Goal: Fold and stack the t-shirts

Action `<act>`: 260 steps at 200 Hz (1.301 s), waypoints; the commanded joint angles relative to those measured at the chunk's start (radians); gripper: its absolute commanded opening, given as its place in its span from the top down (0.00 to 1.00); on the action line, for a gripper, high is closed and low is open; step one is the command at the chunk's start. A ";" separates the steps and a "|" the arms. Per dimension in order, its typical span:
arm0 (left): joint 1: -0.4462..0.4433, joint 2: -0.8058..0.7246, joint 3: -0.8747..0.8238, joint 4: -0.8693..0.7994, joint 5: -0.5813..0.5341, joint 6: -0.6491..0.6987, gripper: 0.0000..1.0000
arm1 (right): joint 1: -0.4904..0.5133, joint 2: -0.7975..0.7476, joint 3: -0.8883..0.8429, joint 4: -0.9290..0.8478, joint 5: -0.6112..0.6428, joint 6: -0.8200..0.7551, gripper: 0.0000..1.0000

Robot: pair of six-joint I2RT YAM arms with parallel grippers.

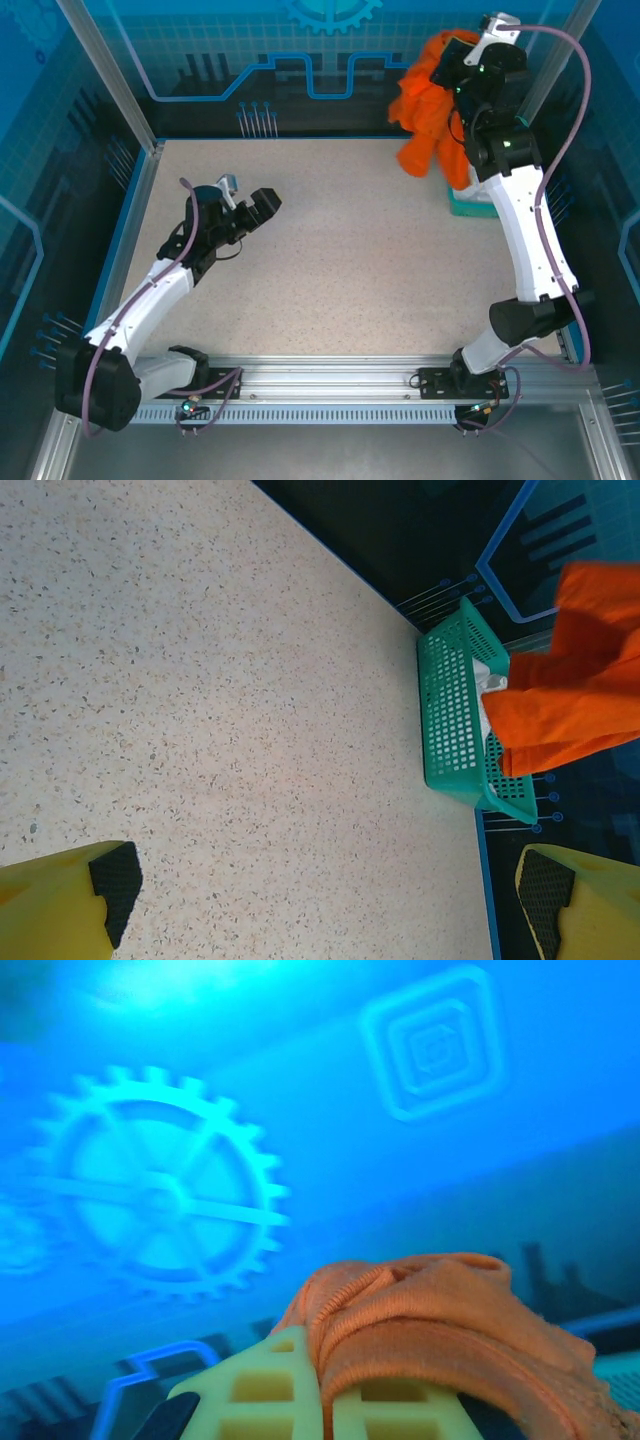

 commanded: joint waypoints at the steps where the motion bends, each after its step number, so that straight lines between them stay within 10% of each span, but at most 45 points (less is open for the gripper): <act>1: -0.009 -0.049 0.029 -0.009 -0.022 0.025 0.01 | 0.085 -0.060 0.118 0.011 -0.091 -0.128 1.00; 63: -0.009 -0.178 0.054 -0.194 -0.312 0.091 0.01 | 0.249 0.016 0.186 -0.334 -0.154 -0.057 0.91; 97: -0.009 -0.198 0.064 -0.241 -0.381 0.107 0.01 | 0.271 0.141 0.084 -0.482 -0.166 0.044 0.36; 147: -0.018 -0.160 0.068 -0.225 -0.305 0.111 0.01 | 0.192 0.151 -0.117 -0.613 -0.151 0.129 0.08; 206: -0.075 -0.001 0.120 -0.222 -0.125 0.136 0.03 | 0.100 -0.334 -0.889 -0.389 -0.347 0.249 0.16; 260: -0.176 0.218 0.181 -0.337 -0.111 0.115 0.07 | 0.199 -0.425 -1.327 -0.259 -0.600 0.309 0.30</act>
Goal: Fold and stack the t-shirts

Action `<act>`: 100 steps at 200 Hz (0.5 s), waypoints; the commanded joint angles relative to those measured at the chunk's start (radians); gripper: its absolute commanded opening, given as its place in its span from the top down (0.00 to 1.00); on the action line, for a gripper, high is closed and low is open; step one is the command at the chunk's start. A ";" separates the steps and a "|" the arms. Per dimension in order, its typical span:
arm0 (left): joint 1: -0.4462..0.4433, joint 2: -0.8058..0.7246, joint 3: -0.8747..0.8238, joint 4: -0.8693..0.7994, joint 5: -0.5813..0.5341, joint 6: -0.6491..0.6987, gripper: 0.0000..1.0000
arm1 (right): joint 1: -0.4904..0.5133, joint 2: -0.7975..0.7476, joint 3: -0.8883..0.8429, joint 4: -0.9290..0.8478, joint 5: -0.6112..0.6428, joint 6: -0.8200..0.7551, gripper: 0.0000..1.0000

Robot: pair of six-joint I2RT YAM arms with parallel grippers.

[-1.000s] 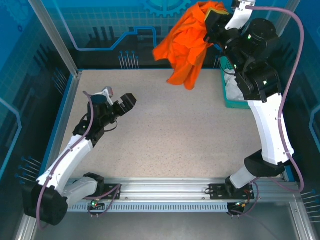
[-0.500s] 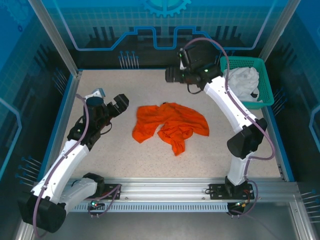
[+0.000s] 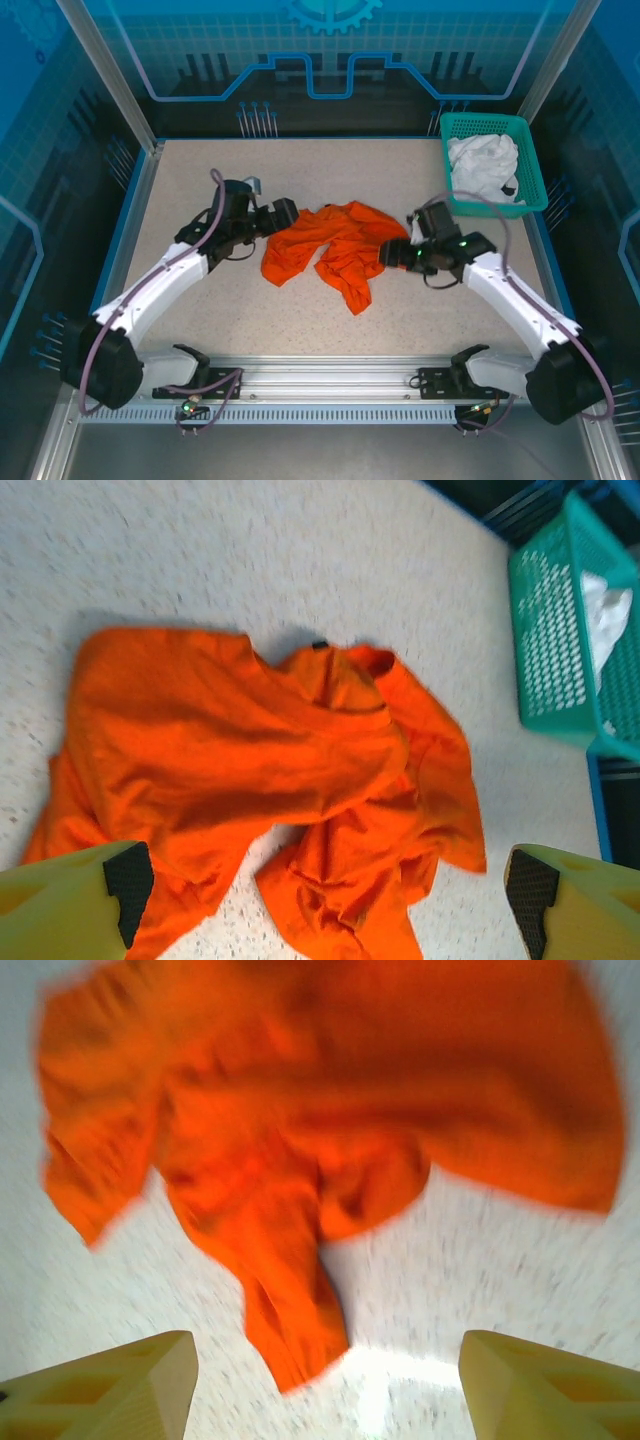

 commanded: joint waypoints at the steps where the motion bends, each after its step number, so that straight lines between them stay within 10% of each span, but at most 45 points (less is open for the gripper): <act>1: -0.025 0.075 0.024 -0.088 0.032 -0.020 0.07 | 0.074 -0.016 -0.114 0.092 -0.132 0.067 0.30; 100: -0.051 -0.021 -0.338 0.034 -0.035 -0.372 0.20 | 0.308 0.220 -0.157 0.310 -0.056 0.160 0.29</act>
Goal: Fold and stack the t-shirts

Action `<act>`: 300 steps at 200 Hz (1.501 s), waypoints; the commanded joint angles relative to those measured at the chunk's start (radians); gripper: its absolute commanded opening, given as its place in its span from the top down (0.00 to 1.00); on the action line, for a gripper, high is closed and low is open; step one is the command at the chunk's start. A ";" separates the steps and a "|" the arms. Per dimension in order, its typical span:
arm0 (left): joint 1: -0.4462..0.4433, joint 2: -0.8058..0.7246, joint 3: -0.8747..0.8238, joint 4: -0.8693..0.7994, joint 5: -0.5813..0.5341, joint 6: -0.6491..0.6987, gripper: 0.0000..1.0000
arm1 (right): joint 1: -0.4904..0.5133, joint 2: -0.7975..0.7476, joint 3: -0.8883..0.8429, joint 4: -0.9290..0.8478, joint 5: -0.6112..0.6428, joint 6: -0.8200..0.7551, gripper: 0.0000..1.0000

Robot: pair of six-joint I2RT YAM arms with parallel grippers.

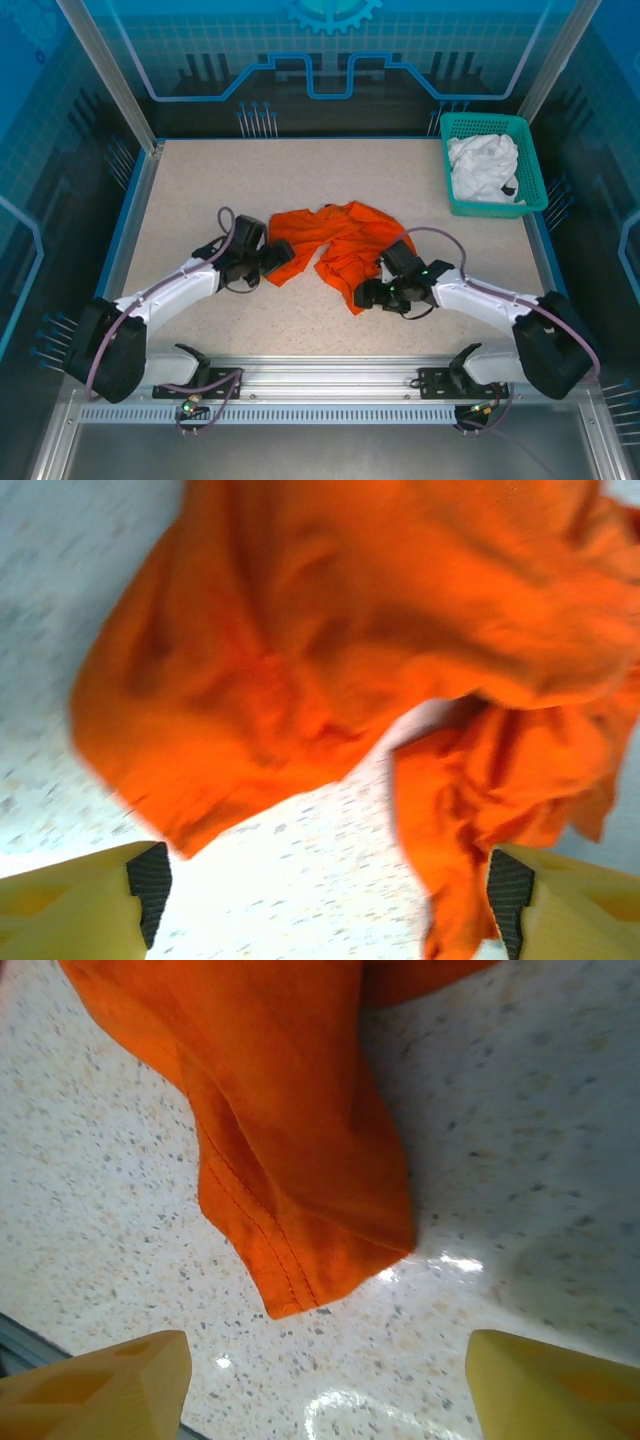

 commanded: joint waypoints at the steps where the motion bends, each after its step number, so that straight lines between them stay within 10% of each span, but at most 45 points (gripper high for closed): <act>1: -0.007 -0.028 -0.065 0.045 -0.029 -0.084 0.20 | 0.065 0.085 0.056 0.049 0.012 0.015 0.29; 101: -0.007 0.228 -0.004 0.160 0.012 0.029 0.41 | 0.175 0.289 0.200 -0.066 0.291 0.027 0.70; 155: 0.004 0.330 0.083 0.174 -0.011 0.067 1.00 | 0.138 0.159 0.145 -0.062 0.264 -0.015 1.00; 238: 0.139 0.026 0.320 -0.009 -0.002 0.085 1.00 | -0.215 -0.329 0.253 -0.266 0.086 -0.128 1.00; 300: 0.333 -0.107 0.738 -0.224 0.033 0.244 1.00 | -0.461 -0.351 0.613 -0.393 0.067 -0.184 1.00</act>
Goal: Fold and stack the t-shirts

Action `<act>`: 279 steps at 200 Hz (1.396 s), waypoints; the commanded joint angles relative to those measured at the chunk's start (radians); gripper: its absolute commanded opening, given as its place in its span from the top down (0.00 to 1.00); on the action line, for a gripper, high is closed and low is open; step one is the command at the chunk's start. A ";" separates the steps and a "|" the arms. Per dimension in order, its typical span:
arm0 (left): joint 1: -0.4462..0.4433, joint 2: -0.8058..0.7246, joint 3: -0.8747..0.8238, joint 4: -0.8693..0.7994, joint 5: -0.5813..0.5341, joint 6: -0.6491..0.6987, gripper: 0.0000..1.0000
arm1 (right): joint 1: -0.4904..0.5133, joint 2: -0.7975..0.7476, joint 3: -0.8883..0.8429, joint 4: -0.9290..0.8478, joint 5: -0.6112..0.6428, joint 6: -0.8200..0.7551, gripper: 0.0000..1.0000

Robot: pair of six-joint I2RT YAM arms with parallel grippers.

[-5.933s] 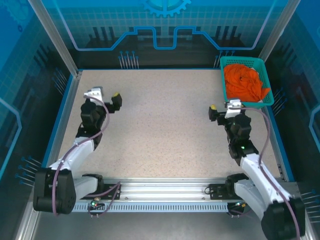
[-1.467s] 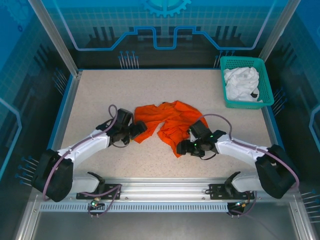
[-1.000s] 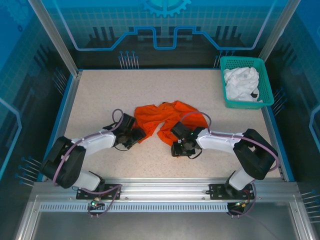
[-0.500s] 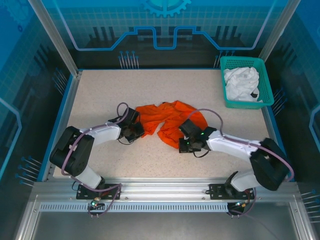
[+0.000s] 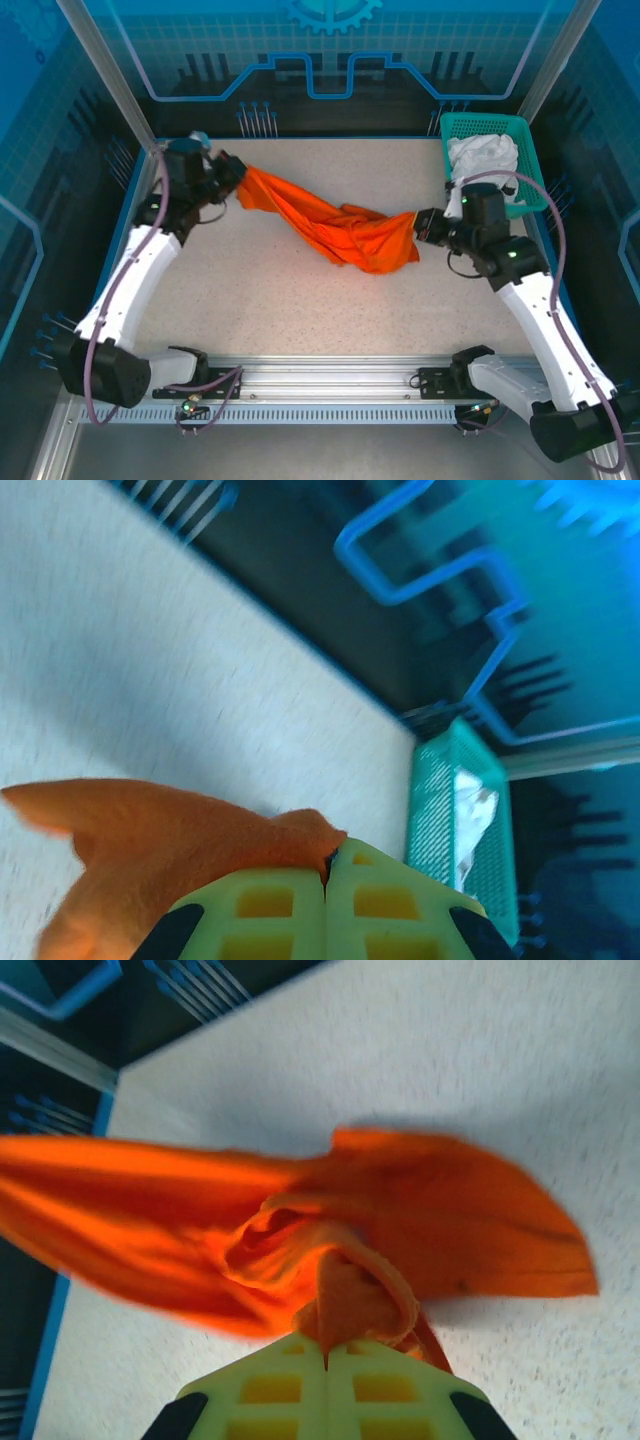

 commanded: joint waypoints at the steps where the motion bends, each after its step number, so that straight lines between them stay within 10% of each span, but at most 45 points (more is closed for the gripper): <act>1: 0.034 -0.057 0.121 -0.132 0.002 0.109 1.00 | -0.058 0.002 0.110 -0.090 -0.019 -0.042 1.00; 65: 0.052 -0.161 0.221 -0.161 -0.176 0.235 1.00 | -0.155 0.025 0.252 -0.092 0.002 -0.022 1.00; 164: 0.069 0.146 0.483 -0.202 0.105 0.181 1.00 | -0.175 0.277 0.467 -0.080 -0.090 -0.020 1.00; 279: 0.080 0.246 0.526 -0.090 0.094 0.213 1.00 | -0.178 0.382 0.465 0.013 -0.071 0.010 1.00</act>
